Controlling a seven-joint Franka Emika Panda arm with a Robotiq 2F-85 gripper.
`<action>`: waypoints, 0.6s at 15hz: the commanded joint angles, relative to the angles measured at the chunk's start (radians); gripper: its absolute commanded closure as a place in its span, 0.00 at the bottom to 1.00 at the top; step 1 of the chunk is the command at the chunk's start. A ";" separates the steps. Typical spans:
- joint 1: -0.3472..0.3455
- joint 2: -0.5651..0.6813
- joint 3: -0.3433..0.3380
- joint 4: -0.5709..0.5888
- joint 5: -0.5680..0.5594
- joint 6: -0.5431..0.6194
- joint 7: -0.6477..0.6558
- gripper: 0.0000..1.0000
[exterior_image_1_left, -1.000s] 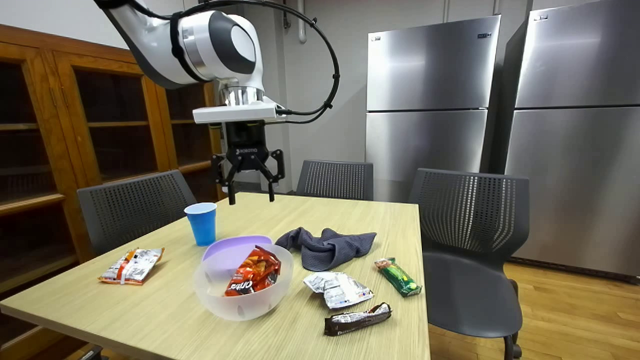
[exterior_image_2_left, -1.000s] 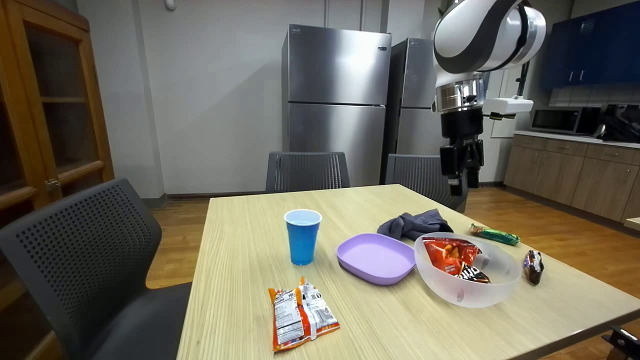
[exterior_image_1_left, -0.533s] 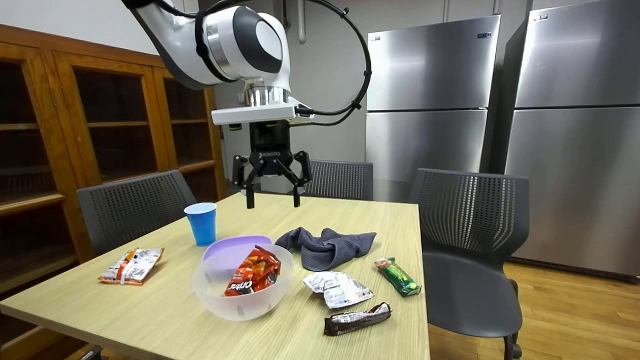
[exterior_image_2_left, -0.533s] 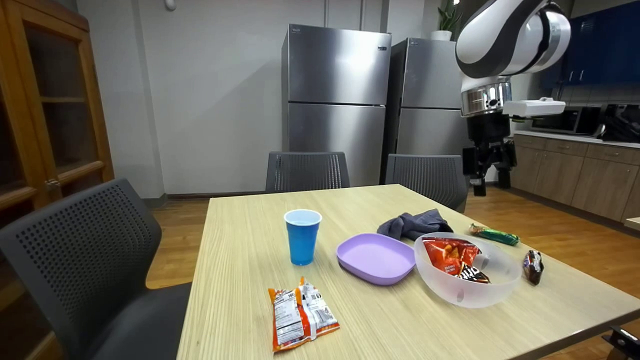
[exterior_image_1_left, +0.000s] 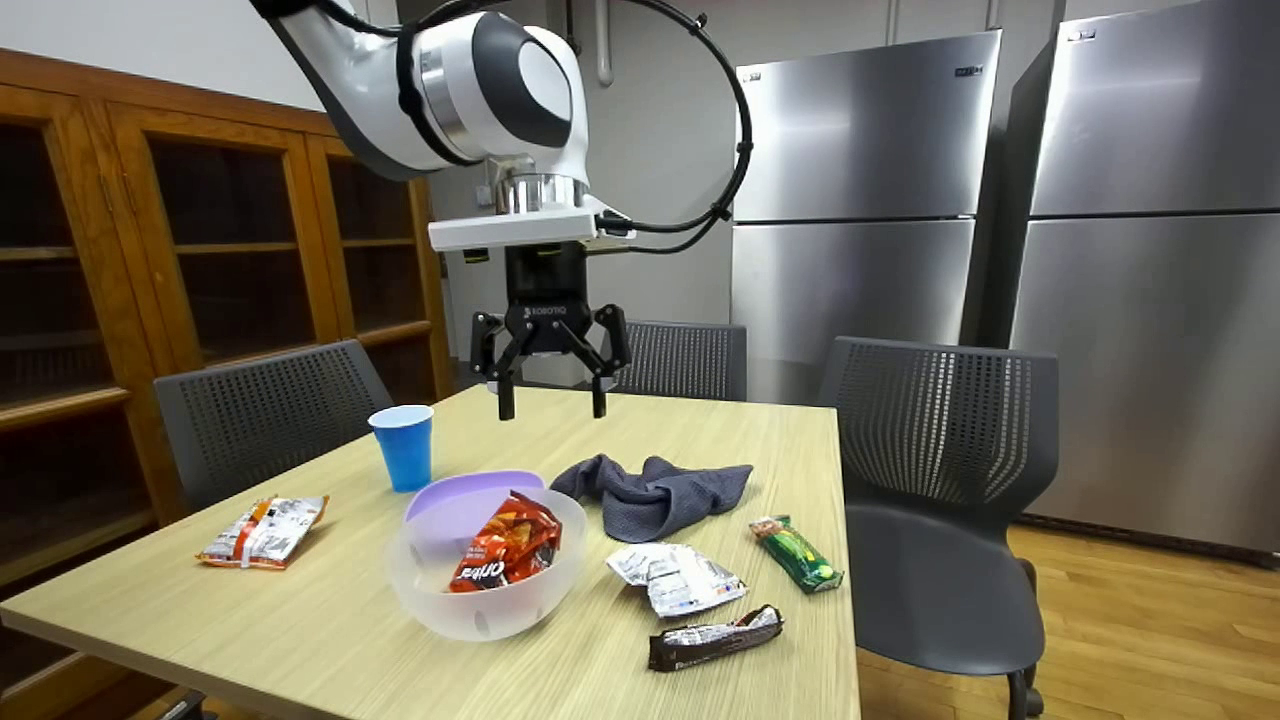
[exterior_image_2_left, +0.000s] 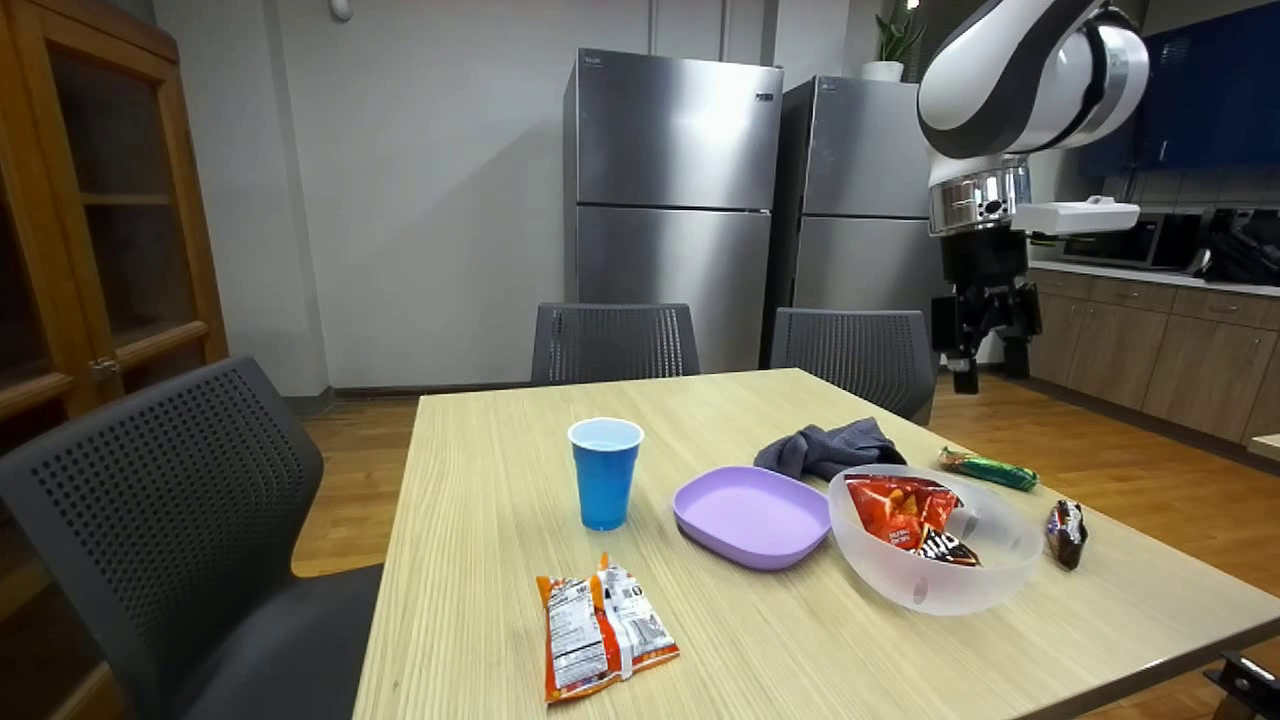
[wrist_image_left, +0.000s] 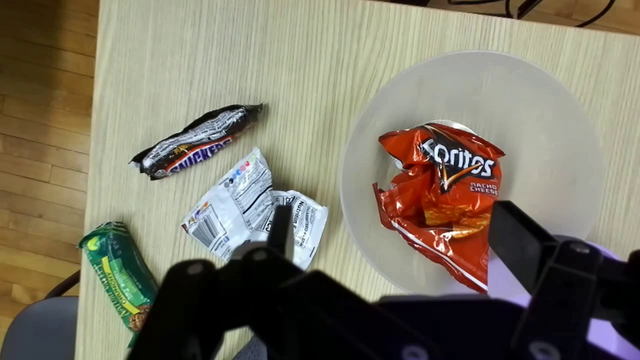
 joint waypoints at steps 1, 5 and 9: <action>-0.009 0.000 0.010 0.001 0.000 -0.002 0.001 0.00; -0.009 0.000 0.010 0.001 0.000 -0.002 0.001 0.00; -0.015 0.022 0.003 0.014 0.029 0.031 0.074 0.00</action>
